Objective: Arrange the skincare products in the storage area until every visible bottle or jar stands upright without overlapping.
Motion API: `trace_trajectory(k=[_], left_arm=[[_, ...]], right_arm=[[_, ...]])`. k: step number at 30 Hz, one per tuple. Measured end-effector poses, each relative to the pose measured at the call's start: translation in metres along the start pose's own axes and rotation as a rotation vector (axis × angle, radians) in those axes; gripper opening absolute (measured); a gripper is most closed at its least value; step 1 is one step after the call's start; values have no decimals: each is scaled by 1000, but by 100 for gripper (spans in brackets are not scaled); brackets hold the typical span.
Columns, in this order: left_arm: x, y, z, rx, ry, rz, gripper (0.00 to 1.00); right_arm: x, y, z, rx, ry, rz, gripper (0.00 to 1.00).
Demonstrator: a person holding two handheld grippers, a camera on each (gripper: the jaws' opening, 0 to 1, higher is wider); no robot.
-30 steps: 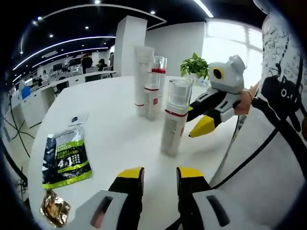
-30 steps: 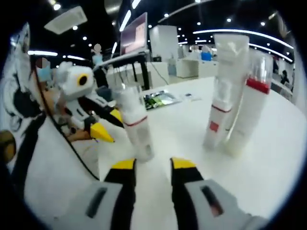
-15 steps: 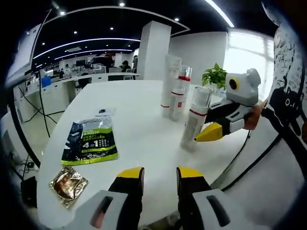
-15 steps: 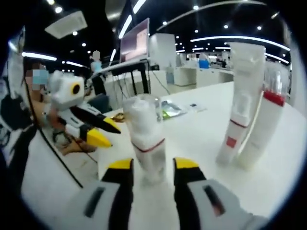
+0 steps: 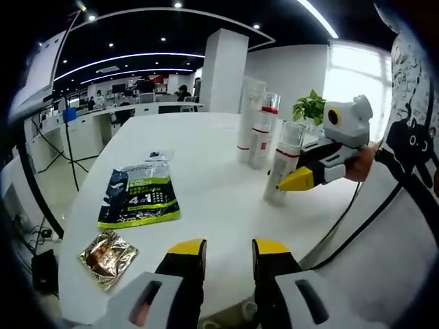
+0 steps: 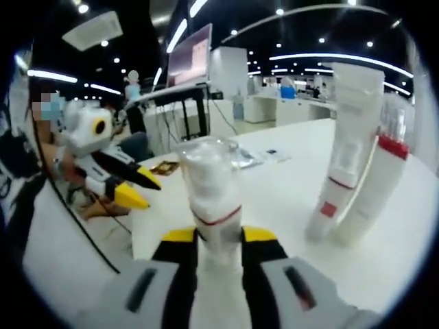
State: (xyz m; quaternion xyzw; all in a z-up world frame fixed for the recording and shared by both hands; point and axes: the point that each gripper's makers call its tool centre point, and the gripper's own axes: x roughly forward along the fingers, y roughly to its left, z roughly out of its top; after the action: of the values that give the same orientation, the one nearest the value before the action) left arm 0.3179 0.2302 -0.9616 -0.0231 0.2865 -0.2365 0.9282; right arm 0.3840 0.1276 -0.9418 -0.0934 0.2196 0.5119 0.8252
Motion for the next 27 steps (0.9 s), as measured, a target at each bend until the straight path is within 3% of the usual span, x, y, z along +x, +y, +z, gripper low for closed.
trace_trajectory(k=[22, 27], left_arm=[[8, 4, 2, 42, 31, -20, 27], [9, 6, 1, 43, 36, -15, 27]], right_arm=[[-33, -91, -6, 100, -25, -257, 22], [-32, -103, -5, 107, -32, -272, 22]])
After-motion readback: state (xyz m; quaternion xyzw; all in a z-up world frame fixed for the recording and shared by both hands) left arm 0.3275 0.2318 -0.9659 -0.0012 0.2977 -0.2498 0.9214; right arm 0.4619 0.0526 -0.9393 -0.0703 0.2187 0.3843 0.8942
